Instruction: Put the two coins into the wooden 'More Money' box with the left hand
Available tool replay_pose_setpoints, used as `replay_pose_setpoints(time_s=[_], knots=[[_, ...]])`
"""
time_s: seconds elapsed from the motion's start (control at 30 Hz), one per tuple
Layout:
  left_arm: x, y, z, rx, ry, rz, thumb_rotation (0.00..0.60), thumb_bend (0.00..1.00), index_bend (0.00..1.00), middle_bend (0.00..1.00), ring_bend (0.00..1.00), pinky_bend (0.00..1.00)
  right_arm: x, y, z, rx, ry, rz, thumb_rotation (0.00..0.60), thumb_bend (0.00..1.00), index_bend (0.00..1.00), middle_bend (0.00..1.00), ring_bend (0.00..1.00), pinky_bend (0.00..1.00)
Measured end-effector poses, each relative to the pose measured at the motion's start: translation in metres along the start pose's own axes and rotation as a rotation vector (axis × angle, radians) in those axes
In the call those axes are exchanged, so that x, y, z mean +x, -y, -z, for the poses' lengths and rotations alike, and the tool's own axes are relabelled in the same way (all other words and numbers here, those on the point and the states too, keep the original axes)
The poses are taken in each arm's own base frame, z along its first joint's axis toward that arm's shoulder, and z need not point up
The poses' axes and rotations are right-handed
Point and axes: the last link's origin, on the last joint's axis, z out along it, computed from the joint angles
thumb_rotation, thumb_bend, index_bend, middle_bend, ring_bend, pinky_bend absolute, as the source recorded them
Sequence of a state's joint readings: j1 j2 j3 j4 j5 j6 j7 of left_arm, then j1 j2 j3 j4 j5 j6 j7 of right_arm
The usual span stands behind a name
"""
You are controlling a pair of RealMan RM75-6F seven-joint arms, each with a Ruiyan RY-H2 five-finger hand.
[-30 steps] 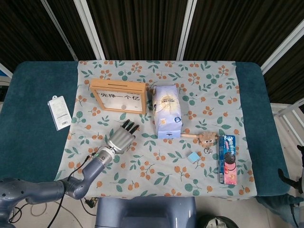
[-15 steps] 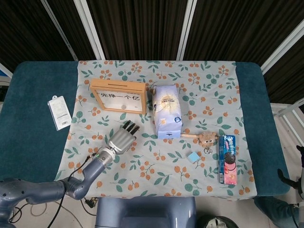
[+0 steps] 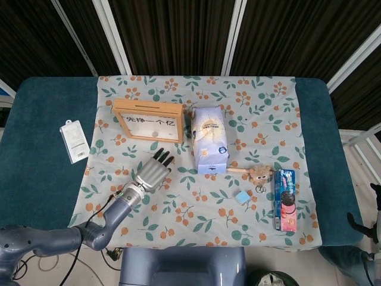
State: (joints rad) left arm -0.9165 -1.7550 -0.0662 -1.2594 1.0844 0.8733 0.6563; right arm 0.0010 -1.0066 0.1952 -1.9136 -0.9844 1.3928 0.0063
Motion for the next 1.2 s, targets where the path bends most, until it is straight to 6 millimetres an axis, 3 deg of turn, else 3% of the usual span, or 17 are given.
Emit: replay_pose_setpoints(time_s=[0.3, 0.6, 0.83, 1.2], knots=[[0.027, 0.007, 0.006, 0.006, -0.124, -0.003, 0.6, 0.58, 0.69, 0.14, 0.0, 0.0, 0.0, 0.0, 0.0, -0.002, -0.006, -0.002, 0.6, 0.37, 0.13, 0.08, 0.06, 0.0], [0.087, 0.032, 0.022, 0.039, -0.282, -0.069, 0.6, 0.57, 0.7, 0.15, 0.0, 0.0, 0.001, 0.001, 0.0, 0.006, -0.001, -0.007, 0.6, 0.37, 0.12, 0.08, 0.06, 0.0], [0.147, 0.052, 0.034, 0.126, -0.319, -0.168, 0.6, 0.56, 0.7, 0.15, 0.0, 0.0, -0.001, 0.001, 0.001, 0.008, 0.007, -0.002, 0.6, 0.37, 0.12, 0.08, 0.06, 0.0], [0.223, 0.079, 0.031, 0.286, -0.275, -0.337, 0.6, 0.56, 0.7, 0.15, 0.0, 0.0, -0.001, 0.001, 0.001, 0.005, 0.004, 0.001, 0.6, 0.37, 0.12, 0.08, 0.06, 0.0]])
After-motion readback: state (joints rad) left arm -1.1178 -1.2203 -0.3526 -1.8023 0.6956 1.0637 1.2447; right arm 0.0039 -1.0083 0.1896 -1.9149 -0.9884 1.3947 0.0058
